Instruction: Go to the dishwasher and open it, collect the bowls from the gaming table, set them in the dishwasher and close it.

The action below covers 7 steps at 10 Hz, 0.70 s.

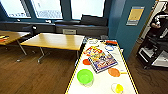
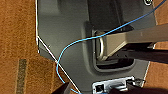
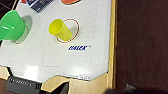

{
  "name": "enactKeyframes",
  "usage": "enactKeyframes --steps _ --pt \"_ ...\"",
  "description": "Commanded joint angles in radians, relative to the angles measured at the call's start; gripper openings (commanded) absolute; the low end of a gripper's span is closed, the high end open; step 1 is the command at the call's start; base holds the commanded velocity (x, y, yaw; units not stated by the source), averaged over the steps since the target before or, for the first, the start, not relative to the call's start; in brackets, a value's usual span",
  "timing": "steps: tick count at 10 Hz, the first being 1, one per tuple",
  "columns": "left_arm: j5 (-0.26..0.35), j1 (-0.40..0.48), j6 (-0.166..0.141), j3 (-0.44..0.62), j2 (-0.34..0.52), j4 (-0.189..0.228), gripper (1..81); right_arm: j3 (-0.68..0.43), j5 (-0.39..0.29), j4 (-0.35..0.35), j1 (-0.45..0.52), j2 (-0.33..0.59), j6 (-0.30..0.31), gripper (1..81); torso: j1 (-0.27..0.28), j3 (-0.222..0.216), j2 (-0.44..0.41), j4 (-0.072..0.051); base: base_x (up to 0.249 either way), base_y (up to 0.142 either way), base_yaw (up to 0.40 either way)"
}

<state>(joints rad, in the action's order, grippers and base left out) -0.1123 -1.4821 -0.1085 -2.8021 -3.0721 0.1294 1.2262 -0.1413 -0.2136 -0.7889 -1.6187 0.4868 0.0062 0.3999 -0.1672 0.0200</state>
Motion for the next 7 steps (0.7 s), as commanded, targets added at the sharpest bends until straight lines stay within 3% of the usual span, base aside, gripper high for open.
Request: enactKeyframes --steps 1,3,7 --pt "0.057 0.021 -0.002 0.001 0.002 -0.016 81.1 0.105 -0.055 0.063 0.176 0.058 0.136 81.1 0.000 0.000 0.000 0.000 0.000 0.000 0.000" --pt "0.059 0.021 -0.002 0.001 -0.004 -0.016 81.1 0.154 -0.116 0.072 0.259 0.055 0.207 81.1 0.000 0.000 0.000 0.000 0.000 0.000 0.000" --pt "0.063 0.021 -0.003 0.000 -0.001 -0.028 81.1 0.160 -0.254 0.083 0.432 -0.018 0.207 81.1 0.000 0.000 0.000 0.000 0.000 0.000 0.000"
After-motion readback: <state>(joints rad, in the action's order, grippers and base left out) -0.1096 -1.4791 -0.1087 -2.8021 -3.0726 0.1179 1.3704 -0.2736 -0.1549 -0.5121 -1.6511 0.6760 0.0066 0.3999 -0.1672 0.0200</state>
